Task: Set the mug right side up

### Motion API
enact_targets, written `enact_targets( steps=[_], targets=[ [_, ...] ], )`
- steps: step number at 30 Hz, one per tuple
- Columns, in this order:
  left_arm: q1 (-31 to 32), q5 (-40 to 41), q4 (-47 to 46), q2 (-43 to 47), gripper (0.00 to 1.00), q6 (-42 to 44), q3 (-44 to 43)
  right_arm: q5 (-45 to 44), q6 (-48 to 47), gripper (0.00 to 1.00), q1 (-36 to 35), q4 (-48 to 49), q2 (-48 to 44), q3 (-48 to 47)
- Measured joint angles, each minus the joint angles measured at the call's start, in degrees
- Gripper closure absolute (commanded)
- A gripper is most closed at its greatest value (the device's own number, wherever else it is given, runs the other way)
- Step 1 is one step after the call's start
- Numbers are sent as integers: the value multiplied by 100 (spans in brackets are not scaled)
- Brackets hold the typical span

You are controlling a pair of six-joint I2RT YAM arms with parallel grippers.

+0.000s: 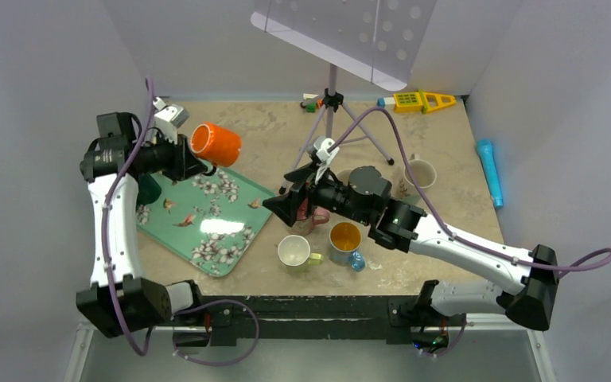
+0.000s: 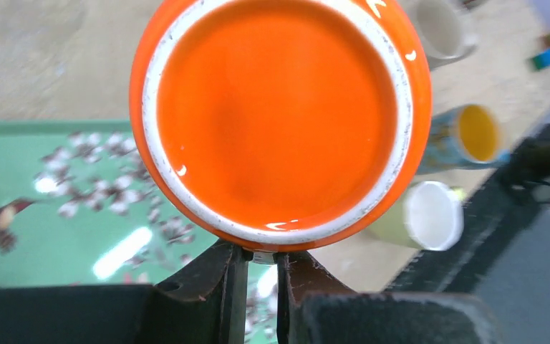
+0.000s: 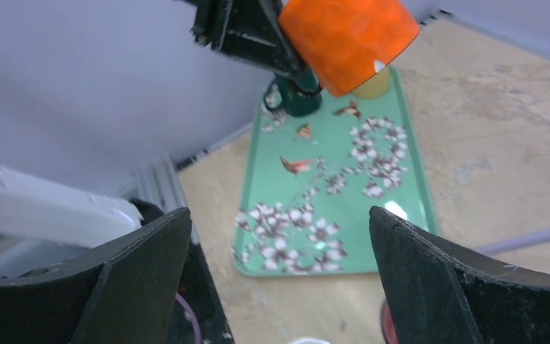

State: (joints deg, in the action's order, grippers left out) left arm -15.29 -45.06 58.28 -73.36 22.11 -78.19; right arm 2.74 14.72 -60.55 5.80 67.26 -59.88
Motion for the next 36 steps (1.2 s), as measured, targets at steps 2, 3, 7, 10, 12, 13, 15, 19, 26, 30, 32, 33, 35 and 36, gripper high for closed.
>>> enact_targets(
  steps=[2,3,7,10,12,13,15,19,26,30,32,33,35,36],
  targets=[
    [17,-544,299,374,100,-111,-142,164,361,2,120,568,142,120],
    [39,-807,459,546,100,-181,-188,258,557,2,155,861,225,166],
    [138,-1617,942,1082,100,-457,-229,632,1196,2,199,1937,566,214],
    [247,-2052,1176,1438,100,-636,-229,890,1502,4,201,2518,815,129],
    [313,-2267,1274,1611,100,-702,-229,1029,1661,8,201,2809,988,0],
    [343,-2391,1346,1705,100,-726,-229,1075,1740,11,201,2953,1062,-52],
    [387,-2546,1410,1843,100,-778,-232,1200,1847,25,203,3274,1156,-90],
    [546,-2669,1458,2015,100,-815,-227,1471,1956,100,190,3893,1180,-90],
    [664,-2400,1572,1989,0,-367,-245,1427,1644,100,116,2911,901,-334],
    [673,-855,1248,2208,0,-273,55,201,883,100,210,708,555,-846],
    [673,-63,1029,2341,0,-223,374,-693,645,100,212,-632,341,-1193],
    [673,313,916,2380,0,-190,544,-1027,605,100,214,-1110,243,-1300],
    [673,1023,695,2334,0,-138,839,-1840,619,100,262,-2417,-35,-1550],
    [673,1231,614,2291,0,-129,929,-2057,682,100,291,-2889,-146,-1628]
  ],
)
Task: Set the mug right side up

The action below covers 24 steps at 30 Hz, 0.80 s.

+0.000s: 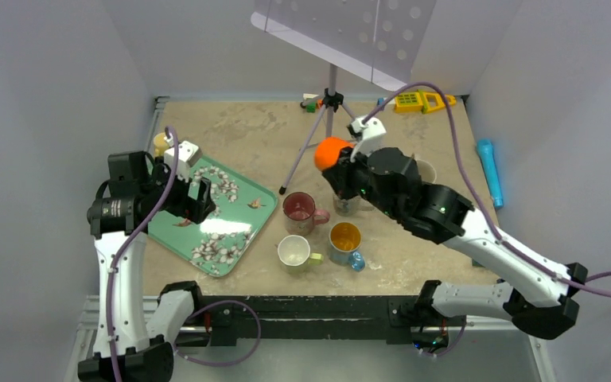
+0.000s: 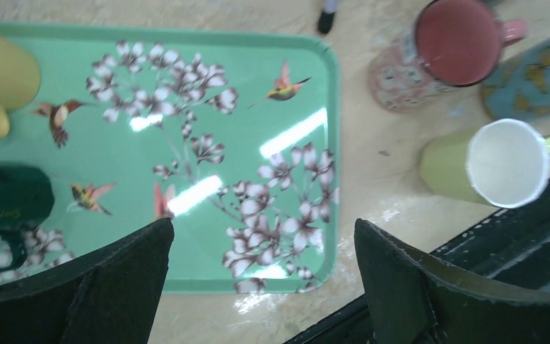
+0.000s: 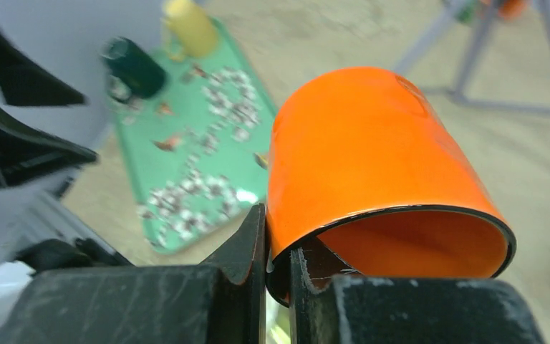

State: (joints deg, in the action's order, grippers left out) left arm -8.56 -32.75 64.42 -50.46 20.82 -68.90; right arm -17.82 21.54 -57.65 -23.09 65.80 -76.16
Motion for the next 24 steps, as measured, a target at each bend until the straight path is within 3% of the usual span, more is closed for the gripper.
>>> enact_targets(
  steps=[6,10,16,24],
  targets=[
    [0,1091,-555,-446,0,127,461,-540,756,100,479,-2680,-592,-151],
    [0,1377,-778,-555,0,133,514,-369,922,100,1386,-3493,-424,146],
    [0,1443,-831,-595,0,238,505,527,584,100,2837,-3158,275,1235],
    [-4,1921,-1078,-750,0,494,603,1587,190,100,3464,-2522,723,2277]
  ],
)
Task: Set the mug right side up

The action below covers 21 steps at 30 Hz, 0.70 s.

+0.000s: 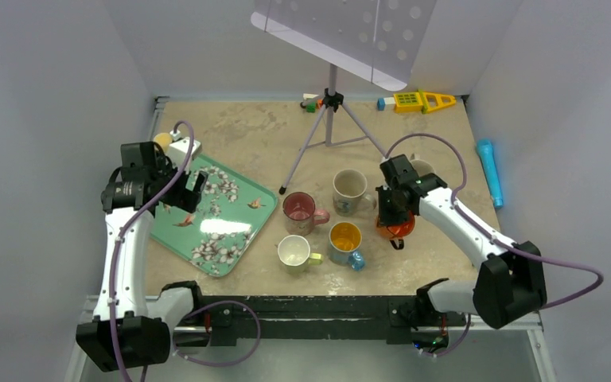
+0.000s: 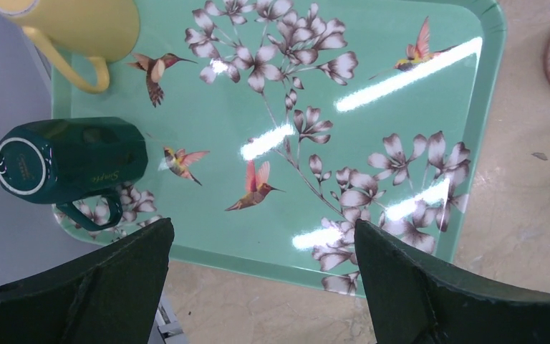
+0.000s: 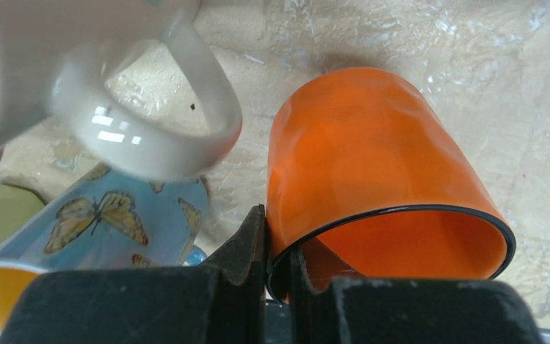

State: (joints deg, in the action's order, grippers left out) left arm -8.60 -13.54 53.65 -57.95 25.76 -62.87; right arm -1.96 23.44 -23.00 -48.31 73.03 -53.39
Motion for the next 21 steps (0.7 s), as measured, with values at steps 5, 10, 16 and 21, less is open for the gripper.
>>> enact_targets(
  steps=[5,10,16,21],
  targets=[
    [-59,260,-160,-291,0,105,144,201,-210,88,136,457,525,107],
    [-450,479,-323,-522,0,358,249,299,-341,63,173,678,667,122],
    [-1255,566,-492,-844,0,669,291,247,-417,46,181,691,695,98],
    [-2020,634,-721,-922,8,975,343,76,-437,44,181,452,153,-79]
  ],
)
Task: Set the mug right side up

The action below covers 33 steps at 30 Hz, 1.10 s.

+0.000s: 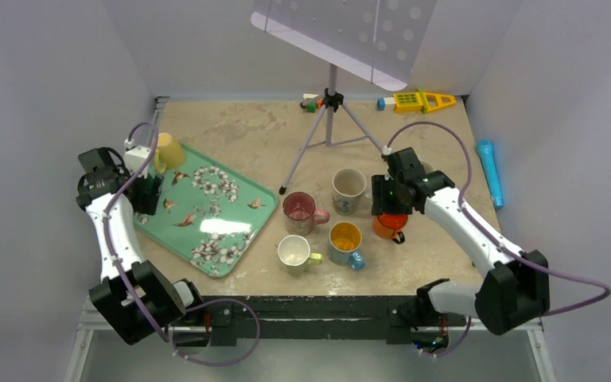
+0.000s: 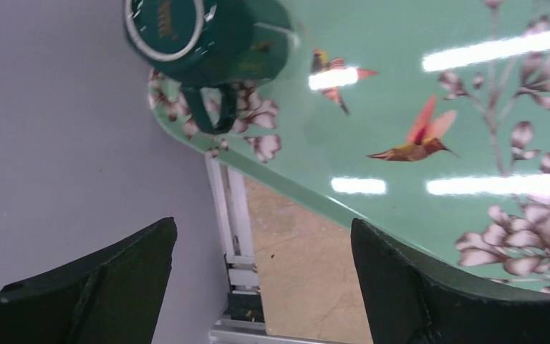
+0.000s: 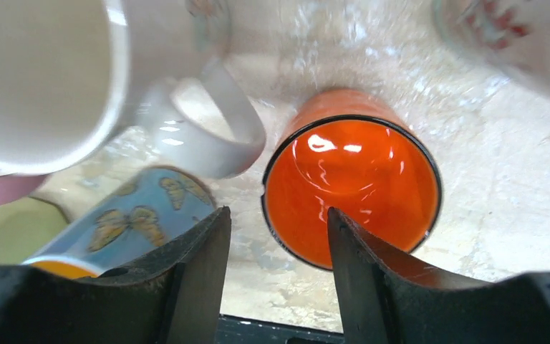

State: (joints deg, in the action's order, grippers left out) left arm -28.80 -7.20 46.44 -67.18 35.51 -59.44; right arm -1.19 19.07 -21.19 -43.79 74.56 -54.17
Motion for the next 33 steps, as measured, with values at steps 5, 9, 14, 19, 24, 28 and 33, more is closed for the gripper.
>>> enact_targets(
  steps=[5,9,14,19,24,28,33],
  targets=[
    [-857,-9,-485,-726,22,321,-92,-57,-79,43,0,-116,-616,-439],
    [-1338,-208,-850,-1784,26,662,-492,-59,-133,43,0,-146,-752,-549],
    [-1425,-758,-953,-2498,30,1154,-726,-72,-133,43,0,-256,-699,-549],
    [-1386,-1222,-916,-3080,46,1320,-1207,-74,-133,43,-4,-280,-697,-549],
    [-1285,-1519,-876,-3453,73,1333,-1408,-83,-133,43,-13,-310,-697,-562],
    [-1187,-1670,-809,-3604,99,1351,-1438,-85,-136,43,-15,-356,-728,-590],
    [-1161,-1768,-752,-3611,100,1287,-1447,-103,-136,43,-17,-503,-944,-627]
  ],
)
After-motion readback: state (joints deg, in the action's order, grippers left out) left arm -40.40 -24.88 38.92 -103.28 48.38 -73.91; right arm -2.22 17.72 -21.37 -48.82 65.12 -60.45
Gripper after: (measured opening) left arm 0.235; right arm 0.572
